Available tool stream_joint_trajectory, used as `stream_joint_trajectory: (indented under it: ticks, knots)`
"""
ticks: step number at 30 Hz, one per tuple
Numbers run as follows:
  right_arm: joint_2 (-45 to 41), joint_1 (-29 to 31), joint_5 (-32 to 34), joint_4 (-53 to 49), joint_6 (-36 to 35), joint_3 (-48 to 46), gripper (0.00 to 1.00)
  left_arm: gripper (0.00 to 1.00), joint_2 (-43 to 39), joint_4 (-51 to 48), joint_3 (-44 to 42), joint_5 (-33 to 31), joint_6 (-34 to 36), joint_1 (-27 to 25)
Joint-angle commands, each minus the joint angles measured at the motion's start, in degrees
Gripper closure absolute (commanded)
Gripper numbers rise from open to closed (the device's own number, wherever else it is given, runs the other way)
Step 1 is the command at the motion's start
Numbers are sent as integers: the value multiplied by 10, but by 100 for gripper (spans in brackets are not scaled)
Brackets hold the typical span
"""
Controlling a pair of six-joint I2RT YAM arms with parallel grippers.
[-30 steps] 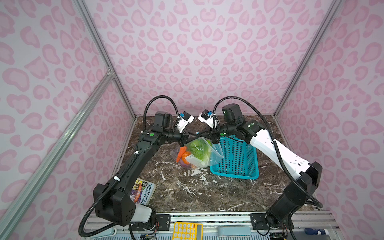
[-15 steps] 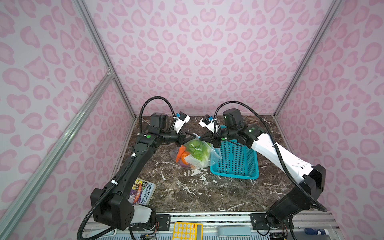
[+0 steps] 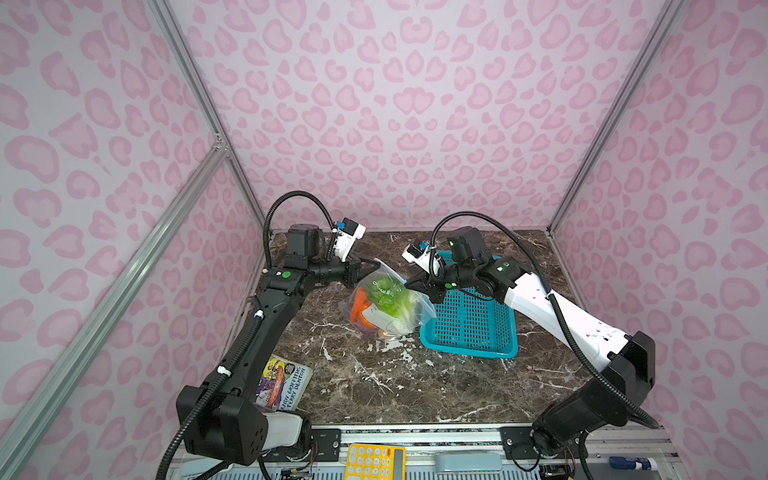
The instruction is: Place the food in the zip-top bag and seal the zipper
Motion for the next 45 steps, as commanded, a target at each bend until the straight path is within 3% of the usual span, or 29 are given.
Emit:
stream_joint_trajectory:
  ticks: [1, 19, 45]
  knots:
    - [-3, -2, 26, -59, 12, -19, 100, 96, -5, 69, -2, -29, -13, 13]
    - [-55, -10, 60, -84, 30, -104, 100, 96, 7, 74, -8, -72, -28, 31]
    - [-139, -25, 81, -94, 56, -201, 100, 96, 10, 77, -9, -72, -34, 38]
